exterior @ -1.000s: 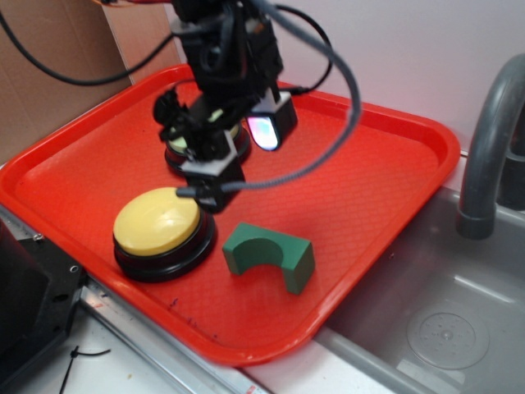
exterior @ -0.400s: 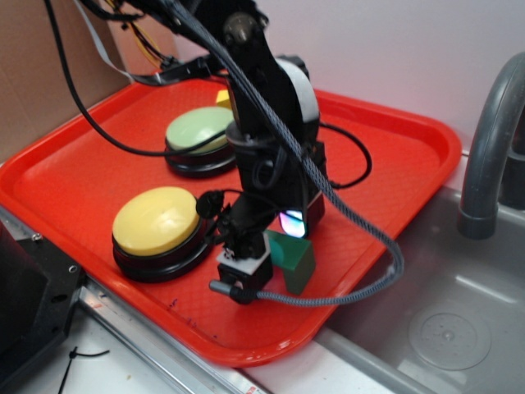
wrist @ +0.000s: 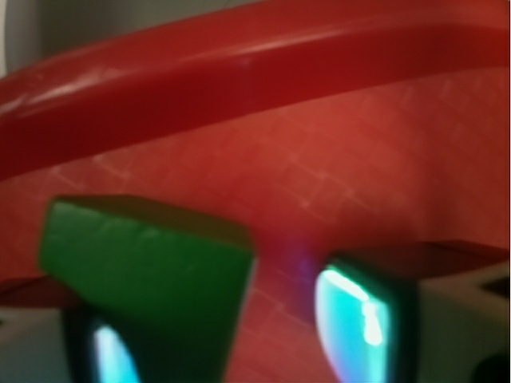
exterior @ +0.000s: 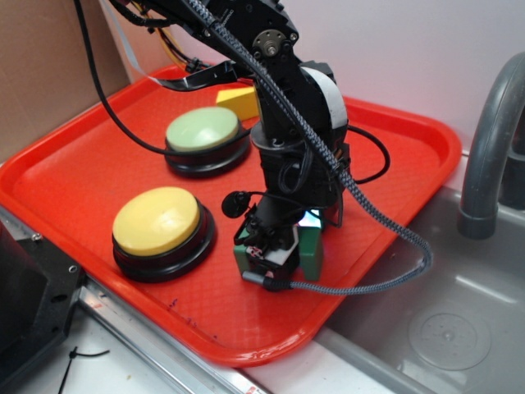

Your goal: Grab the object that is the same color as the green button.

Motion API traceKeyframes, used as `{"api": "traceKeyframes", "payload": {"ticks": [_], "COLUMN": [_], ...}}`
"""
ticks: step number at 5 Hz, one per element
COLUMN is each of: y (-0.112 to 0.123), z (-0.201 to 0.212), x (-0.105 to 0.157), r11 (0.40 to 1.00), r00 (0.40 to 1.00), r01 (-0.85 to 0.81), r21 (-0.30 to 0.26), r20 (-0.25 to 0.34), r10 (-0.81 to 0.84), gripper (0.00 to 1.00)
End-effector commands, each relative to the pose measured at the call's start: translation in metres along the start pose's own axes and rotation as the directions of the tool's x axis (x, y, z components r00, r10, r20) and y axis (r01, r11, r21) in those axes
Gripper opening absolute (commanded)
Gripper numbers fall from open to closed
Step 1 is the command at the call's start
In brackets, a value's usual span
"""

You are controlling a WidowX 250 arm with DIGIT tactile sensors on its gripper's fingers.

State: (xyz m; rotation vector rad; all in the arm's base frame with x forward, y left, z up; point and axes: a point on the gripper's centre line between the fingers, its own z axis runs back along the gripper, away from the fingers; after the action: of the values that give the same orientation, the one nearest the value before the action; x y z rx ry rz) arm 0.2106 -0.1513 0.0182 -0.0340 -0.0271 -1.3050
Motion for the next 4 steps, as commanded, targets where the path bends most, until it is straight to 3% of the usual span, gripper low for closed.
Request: {"api": "traceKeyframes", "payload": {"ticks": [1,2,3,4], "y": [0.006,0.018,0.024,0.026], "z": [0.031,0.064,0.098,0.132], "x": [-0.016,-0.028,-0.035,-0.055], "r11": [0.970,0.883,0.739,0.550], "r00": [0.970,0.882,0.738,0.551], "r01": [-0.241,-0.469,-0.673,-0.835], "r21": [0.013,0.022,0.028,-0.018], "r20": [0.010,-0.040,-0.049,0.001], "r10": [0.241,0.470,0.673,0.835], "gripper": [0.00,0.00,0.00,0.00]}}
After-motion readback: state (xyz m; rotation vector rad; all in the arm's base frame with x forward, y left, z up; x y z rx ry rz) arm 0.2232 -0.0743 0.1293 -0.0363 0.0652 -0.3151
